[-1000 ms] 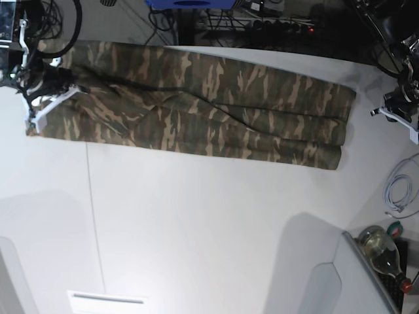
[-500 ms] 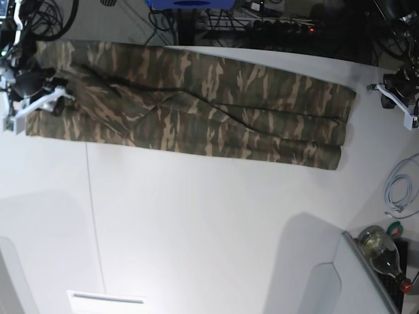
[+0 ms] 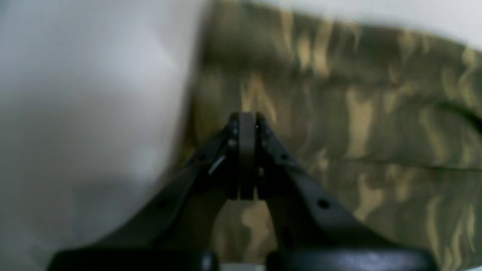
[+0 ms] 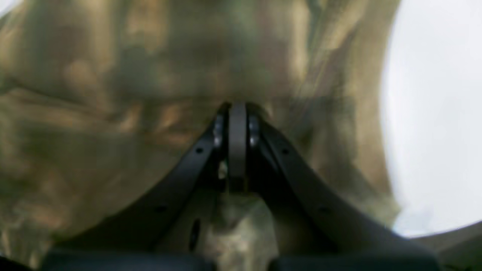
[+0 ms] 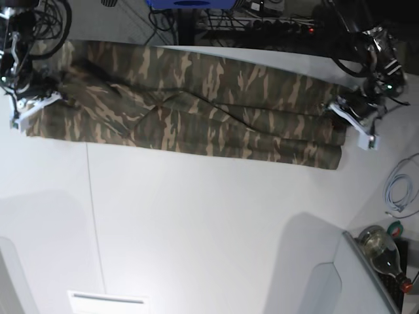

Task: Layout the t-shirt on the table in an organized manner, then fold the t-shirt properly
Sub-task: 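Grasp the shirt's two ends with both grippers, then fold the shirt end with the left gripper toward the right gripper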

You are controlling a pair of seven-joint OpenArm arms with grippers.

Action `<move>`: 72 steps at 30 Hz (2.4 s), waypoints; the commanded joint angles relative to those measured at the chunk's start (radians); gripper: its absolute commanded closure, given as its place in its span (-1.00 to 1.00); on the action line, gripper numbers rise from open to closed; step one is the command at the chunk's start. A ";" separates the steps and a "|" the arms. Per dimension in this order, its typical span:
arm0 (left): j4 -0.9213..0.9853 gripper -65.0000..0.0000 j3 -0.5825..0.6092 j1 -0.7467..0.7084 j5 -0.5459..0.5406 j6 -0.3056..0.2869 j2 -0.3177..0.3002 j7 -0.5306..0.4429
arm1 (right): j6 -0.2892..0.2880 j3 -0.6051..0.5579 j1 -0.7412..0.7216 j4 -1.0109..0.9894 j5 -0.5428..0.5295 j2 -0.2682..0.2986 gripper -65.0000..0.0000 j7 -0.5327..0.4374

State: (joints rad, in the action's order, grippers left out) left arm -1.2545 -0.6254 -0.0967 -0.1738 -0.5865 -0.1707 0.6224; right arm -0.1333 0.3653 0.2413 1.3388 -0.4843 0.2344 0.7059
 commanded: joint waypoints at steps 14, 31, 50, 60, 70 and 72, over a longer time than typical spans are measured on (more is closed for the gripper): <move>0.166 1.00 0.167 0.139 -0.016 0.130 -0.022 -0.108 | 0.001 -0.004 -0.260 -0.348 0.002 0.079 0.96 -0.094; -0.066 1.00 -0.100 0.114 -0.019 0.047 -0.077 0.049 | -0.001 0.008 -0.012 0.224 0.000 0.029 0.94 -0.170; 0.272 -0.69 -0.100 0.262 -0.194 -0.112 -0.117 0.041 | -0.001 -0.004 0.111 0.314 0.000 -0.019 0.95 -0.168; 0.425 -0.38 0.034 0.317 -0.033 -0.112 -0.097 -0.091 | -0.001 0.001 0.112 0.314 0.000 -0.019 0.95 -0.168; 0.493 0.90 0.031 0.318 -0.033 -0.112 -0.112 -0.158 | -0.001 0.002 0.112 0.314 0.000 -0.019 0.95 -0.168; 0.470 1.00 0.031 0.315 -0.033 -0.112 -0.128 -0.158 | -0.001 0.001 0.112 0.314 0.000 -0.019 0.95 -0.168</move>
State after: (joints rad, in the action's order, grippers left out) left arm -0.7639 -0.5919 0.2058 -0.2047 -0.7025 -0.2699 0.4774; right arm -0.1318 0.3607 0.3584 1.6360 -0.4755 0.2008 0.5594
